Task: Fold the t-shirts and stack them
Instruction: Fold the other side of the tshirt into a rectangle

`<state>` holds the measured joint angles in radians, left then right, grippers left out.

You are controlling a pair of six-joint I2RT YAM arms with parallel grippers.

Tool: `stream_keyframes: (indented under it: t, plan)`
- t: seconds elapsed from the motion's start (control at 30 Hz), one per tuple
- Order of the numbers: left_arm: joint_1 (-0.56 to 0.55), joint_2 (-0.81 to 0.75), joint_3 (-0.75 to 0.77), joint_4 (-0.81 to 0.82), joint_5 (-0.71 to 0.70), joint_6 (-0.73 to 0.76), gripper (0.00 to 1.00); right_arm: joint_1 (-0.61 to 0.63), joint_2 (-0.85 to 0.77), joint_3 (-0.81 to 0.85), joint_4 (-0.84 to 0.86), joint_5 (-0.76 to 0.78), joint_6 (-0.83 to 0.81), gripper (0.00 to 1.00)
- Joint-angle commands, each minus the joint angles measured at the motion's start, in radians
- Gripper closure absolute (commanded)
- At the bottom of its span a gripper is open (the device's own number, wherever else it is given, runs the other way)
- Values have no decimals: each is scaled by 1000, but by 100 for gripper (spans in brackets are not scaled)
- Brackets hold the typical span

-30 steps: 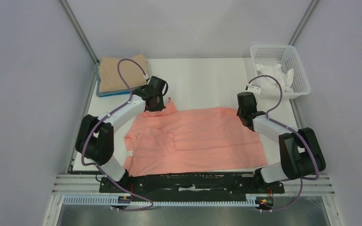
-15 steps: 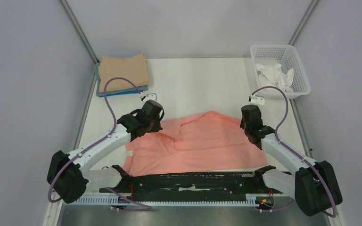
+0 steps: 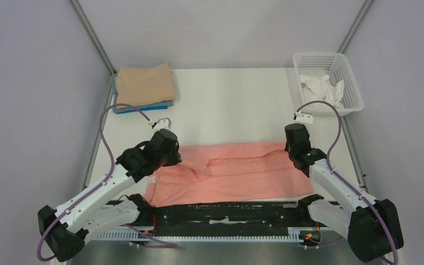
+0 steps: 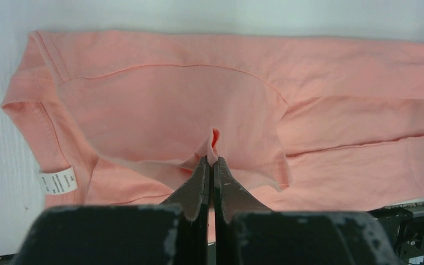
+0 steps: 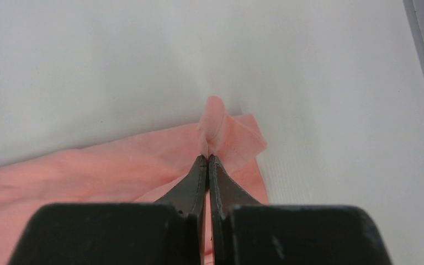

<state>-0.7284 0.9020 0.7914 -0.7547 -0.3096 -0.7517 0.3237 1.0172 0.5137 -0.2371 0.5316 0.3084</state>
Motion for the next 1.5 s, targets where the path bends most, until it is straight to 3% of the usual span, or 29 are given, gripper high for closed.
stream_keyframes:
  t: [0.0, 0.13, 0.37, 0.53, 0.6, 0.67, 0.73, 0.87, 1.0, 1.1, 1.27, 1.47]
  plan:
    - [-8, -47, -7, -59, 36, -54, 98, 4, -31, 55, -31, 41, -25, 100]
    - [-9, -90, -52, -93, 76, -83, 98, 4, -48, 60, -60, 54, -37, 100]
    - [-11, -131, -151, -137, 155, -136, 96, 4, -35, 40, -131, 117, -7, 90]
    - [-24, -185, -200, -175, 325, -175, 54, 5, -38, 48, -212, 187, 42, 71]
    - [-34, -239, -186, -200, 358, -180, 46, 3, -51, 68, -249, 230, 65, 53]
    - [-35, -292, -146, -236, 329, -164, 29, 5, -76, 92, -273, 271, 104, 20]
    - [-35, -321, -110, -255, 267, -157, 24, 3, -105, 98, -260, 264, 133, 2]
    - [-35, -255, -93, -118, 281, -124, 22, 4, -177, 50, -104, 41, 51, 2]
    - [-35, -52, -78, 83, 305, -94, 20, 5, -207, -16, 70, -251, -30, 2]
    - [-35, 112, -31, 49, 262, -102, 20, 5, -175, -40, 137, -385, -51, 2]
    - [-34, 162, -110, -109, 129, -178, 18, 4, -72, -56, 176, -373, -40, 2]
    - [-35, 4, -196, -209, 193, -244, 18, 5, 0, -28, 174, -367, -49, 2]
